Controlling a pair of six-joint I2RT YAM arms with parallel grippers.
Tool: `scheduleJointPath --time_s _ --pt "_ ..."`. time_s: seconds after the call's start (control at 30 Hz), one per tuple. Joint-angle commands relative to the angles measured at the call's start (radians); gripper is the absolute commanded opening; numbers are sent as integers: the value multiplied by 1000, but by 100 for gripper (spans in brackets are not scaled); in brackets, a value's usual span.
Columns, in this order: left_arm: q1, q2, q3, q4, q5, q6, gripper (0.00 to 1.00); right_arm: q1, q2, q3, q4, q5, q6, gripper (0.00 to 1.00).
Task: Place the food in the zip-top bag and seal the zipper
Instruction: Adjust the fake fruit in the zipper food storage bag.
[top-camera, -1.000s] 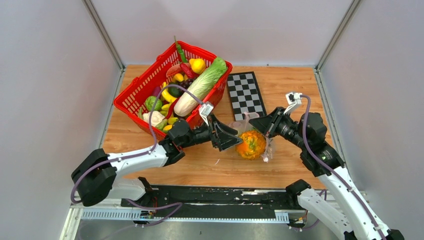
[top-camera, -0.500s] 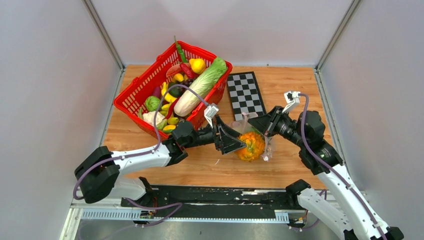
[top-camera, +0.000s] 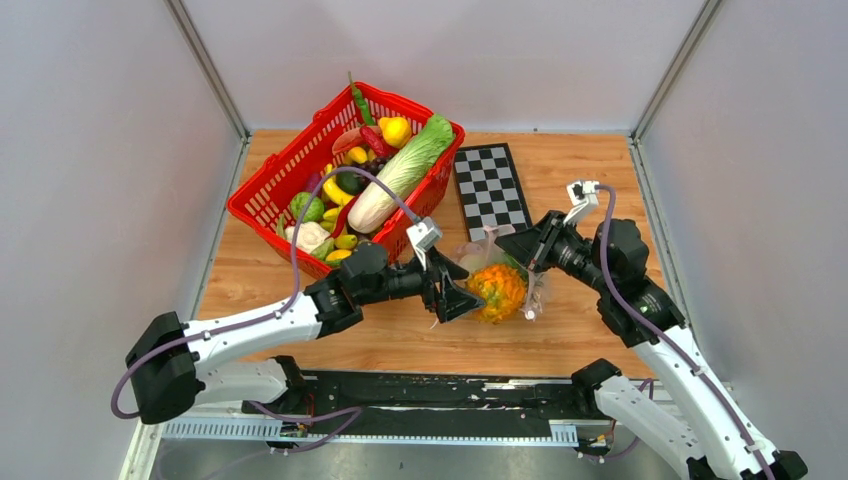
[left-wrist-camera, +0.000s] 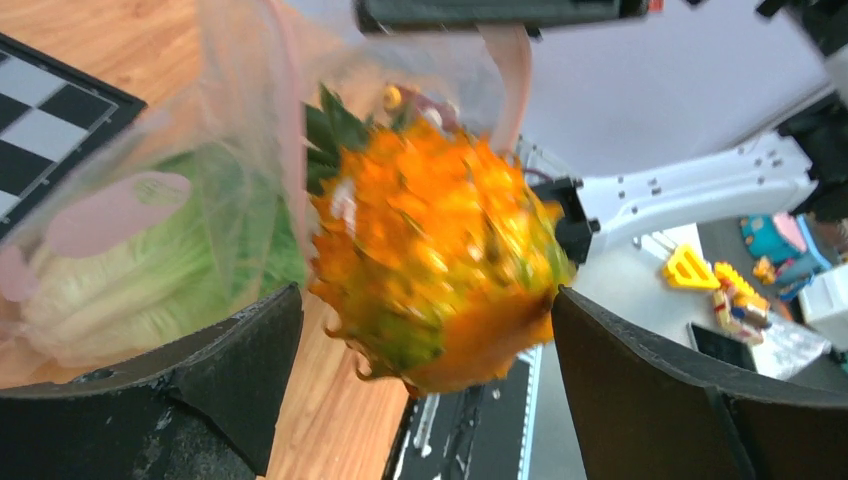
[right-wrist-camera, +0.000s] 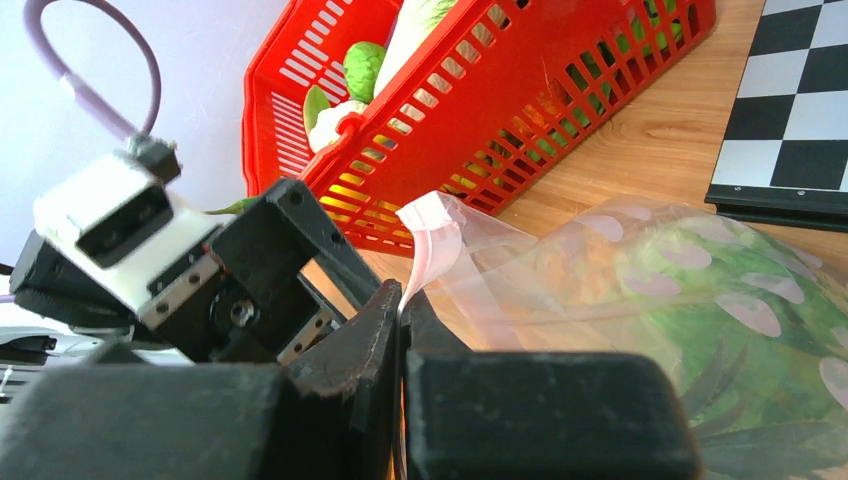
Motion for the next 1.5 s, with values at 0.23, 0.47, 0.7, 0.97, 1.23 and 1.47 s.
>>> scheduleJointPath --time_s 0.23,0.47,0.7,0.97,1.23,1.47 --pt "-94 -57 43 -129 -110 248 100 6 22 68 61 -13 -2 4" --pt "-154 -39 57 -163 -257 323 100 6 26 73 61 -5 5 5" --pt "-234 -28 31 -101 -339 342 100 6 47 79 50 -11 9 5" --pt "-272 10 35 -42 -470 409 100 5 42 80 52 -16 13 5" --pt "-274 41 67 17 -477 427 67 6 45 81 43 -41 10 5" --pt "-274 24 118 -9 -530 462 32 6 38 96 -47 -42 -50 7"
